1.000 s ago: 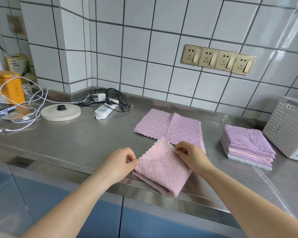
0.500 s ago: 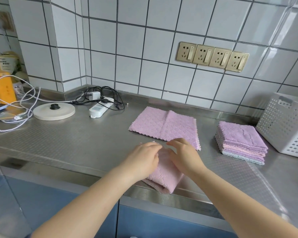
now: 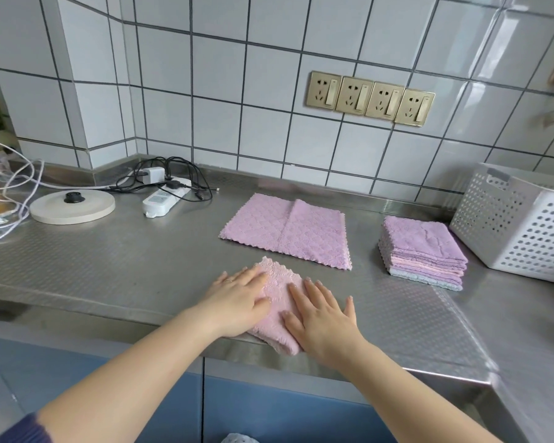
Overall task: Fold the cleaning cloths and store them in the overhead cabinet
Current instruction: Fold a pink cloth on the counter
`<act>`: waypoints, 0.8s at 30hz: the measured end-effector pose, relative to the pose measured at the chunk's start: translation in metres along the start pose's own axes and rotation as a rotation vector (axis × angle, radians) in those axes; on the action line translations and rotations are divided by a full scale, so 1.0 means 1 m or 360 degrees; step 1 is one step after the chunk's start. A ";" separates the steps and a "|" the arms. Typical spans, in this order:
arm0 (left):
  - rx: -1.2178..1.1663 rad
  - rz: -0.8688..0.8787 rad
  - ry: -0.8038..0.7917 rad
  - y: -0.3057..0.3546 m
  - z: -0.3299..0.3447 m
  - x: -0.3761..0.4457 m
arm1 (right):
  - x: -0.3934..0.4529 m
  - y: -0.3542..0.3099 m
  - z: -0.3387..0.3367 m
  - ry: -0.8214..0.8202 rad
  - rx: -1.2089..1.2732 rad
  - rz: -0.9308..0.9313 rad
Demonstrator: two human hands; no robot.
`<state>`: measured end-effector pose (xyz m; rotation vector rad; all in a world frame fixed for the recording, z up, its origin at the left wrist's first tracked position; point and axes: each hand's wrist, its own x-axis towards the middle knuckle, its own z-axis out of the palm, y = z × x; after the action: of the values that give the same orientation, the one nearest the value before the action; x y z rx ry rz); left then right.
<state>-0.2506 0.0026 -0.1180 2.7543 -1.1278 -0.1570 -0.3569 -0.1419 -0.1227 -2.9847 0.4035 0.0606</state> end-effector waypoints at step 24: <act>-0.1743 -0.0049 0.0259 0.020 -0.020 0.006 | 0.007 0.031 -0.047 0.0606 0.2127 0.0047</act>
<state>-0.2572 -0.0136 -0.0951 1.7585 -0.6411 -0.3998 -0.3574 -0.1795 -0.0803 -1.6489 0.3194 -0.5475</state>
